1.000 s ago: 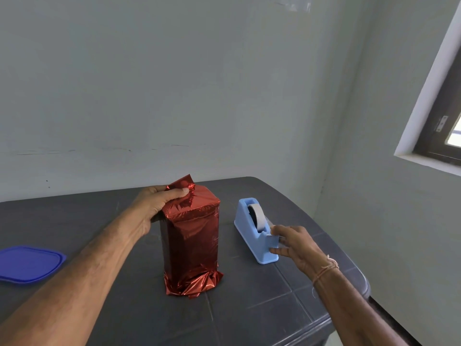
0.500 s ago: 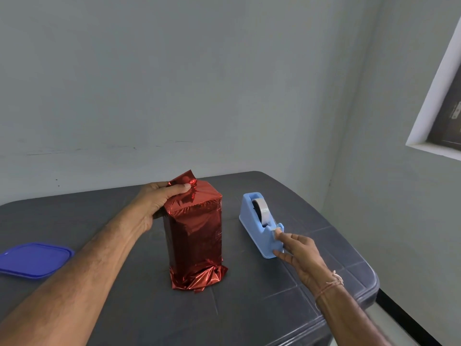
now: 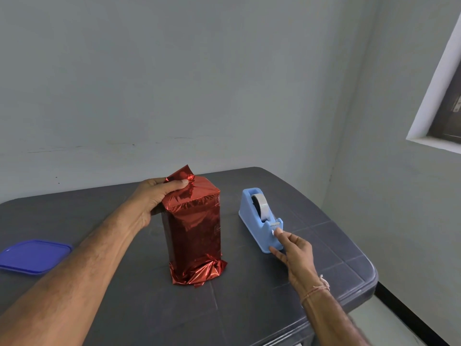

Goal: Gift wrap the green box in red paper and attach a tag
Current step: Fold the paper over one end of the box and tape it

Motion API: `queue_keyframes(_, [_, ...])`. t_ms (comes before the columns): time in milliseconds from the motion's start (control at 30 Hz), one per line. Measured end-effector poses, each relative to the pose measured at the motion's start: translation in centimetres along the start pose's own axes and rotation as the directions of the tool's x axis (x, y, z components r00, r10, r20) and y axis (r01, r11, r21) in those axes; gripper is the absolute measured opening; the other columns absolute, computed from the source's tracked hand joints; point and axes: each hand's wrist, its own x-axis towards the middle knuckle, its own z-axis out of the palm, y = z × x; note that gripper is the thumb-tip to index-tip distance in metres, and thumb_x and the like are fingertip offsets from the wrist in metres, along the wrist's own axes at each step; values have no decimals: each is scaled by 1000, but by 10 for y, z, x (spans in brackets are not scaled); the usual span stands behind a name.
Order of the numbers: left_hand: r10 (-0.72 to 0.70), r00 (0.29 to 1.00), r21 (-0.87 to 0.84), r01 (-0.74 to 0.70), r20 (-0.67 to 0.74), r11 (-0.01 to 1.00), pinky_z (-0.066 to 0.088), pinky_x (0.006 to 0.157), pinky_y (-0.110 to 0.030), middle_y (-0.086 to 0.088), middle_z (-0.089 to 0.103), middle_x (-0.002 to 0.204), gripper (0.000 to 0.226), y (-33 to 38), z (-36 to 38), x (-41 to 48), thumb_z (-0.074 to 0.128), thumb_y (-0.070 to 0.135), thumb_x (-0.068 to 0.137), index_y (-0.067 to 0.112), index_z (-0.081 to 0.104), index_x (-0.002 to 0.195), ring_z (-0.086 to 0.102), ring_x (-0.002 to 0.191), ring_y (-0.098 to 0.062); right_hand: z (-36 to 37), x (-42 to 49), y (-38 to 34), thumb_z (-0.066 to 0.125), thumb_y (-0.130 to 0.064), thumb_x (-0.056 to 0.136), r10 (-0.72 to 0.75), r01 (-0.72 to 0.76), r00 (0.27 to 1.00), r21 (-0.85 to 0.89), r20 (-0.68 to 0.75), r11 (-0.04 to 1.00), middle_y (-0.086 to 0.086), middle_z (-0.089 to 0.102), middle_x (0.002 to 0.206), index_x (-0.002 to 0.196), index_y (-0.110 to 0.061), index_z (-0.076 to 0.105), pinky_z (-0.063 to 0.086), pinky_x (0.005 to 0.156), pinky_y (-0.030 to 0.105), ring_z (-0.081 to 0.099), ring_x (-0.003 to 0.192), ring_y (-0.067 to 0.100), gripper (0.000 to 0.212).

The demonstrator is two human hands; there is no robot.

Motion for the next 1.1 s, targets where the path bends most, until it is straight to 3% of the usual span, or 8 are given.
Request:
queue_keyframes(167, [3, 1000, -6, -3, 9, 1000, 52, 44, -17, -3, 77, 69, 18, 1, 0, -2, 86, 18, 78, 12, 75, 91, 70, 50, -9, -3, 7, 23, 78, -16, 90, -86, 64, 991, -194, -106, 979, 10, 76, 109, 88, -6, 78, 62, 90, 42, 73, 99, 25, 10])
queue_keyframes(333, [4, 1000, -13, -4, 13, 1000, 52, 44, -18, -4, 77, 69, 16, 0, 2, -4, 85, 17, 79, 11, 76, 91, 70, 51, -10, -1, -13, 24, 69, -32, 96, -188, 136, 971, -301, -150, 944, 6, 76, 97, 90, -16, 75, 59, 93, 48, 72, 99, 27, 18])
queue_keyframes(400, [13, 1000, -25, -13, 14, 1000, 54, 46, -18, -5, 78, 72, 18, -1, 2, -4, 85, 16, 78, 10, 77, 92, 70, 52, -10, 7, -31, 8, 65, -37, 99, -322, 279, 945, -364, -61, 889, 0, 69, 108, 94, -23, 70, 57, 94, 47, 68, 101, 19, 16])
queue_keyframes(467, [28, 1000, -35, -27, 11, 999, 53, 47, -17, -5, 78, 74, 17, -2, 1, -3, 85, 15, 79, 9, 77, 93, 70, 52, -10, 25, -44, -28, 61, -38, 101, -374, 414, 910, -367, 177, 833, -2, 66, 110, 95, -23, 69, 57, 89, 39, 69, 92, 10, 17])
queue_keyframes(600, [37, 999, -34, -37, 11, 999, 51, 46, -16, -4, 77, 70, 16, -1, 1, -3, 85, 16, 79, 9, 78, 91, 68, 51, -8, 77, -48, -111, 58, -33, 104, -303, 668, 720, -506, 625, 545, 1, 63, 101, 95, -19, 67, 55, 76, 24, 67, 87, 16, 18])
queue_keyframes(767, [48, 998, -73, -45, 39, 996, 54, 49, -18, -12, 79, 82, 19, -2, -1, -1, 84, 14, 79, 7, 79, 96, 72, 58, -12, 151, -33, -170, 52, -32, 106, -25, 898, 438, -436, 899, 54, -3, 52, 105, 93, -25, 59, 43, 90, 23, 56, 98, 11, 16])
queue_keyframes(933, [51, 998, -70, -49, 39, 996, 55, 51, -19, -8, 79, 77, 12, -3, -1, -2, 85, 15, 79, 11, 76, 85, 73, 58, -12, 198, -22, -182, 48, -39, 106, 263, 893, 450, -423, 853, -157, 1, 48, 118, 105, -18, 60, 42, 102, 35, 54, 110, 20, 24])
queue_keyframes(1100, [53, 997, -71, -49, 47, 996, 54, 53, -20, -7, 78, 76, 12, -4, -3, 1, 86, 16, 78, 12, 75, 82, 72, 59, -12, 217, -21, -184, 50, -43, 105, 371, 881, 473, -415, 799, -228, 4, 49, 123, 115, -14, 65, 45, 107, 46, 55, 117, 24, 34])
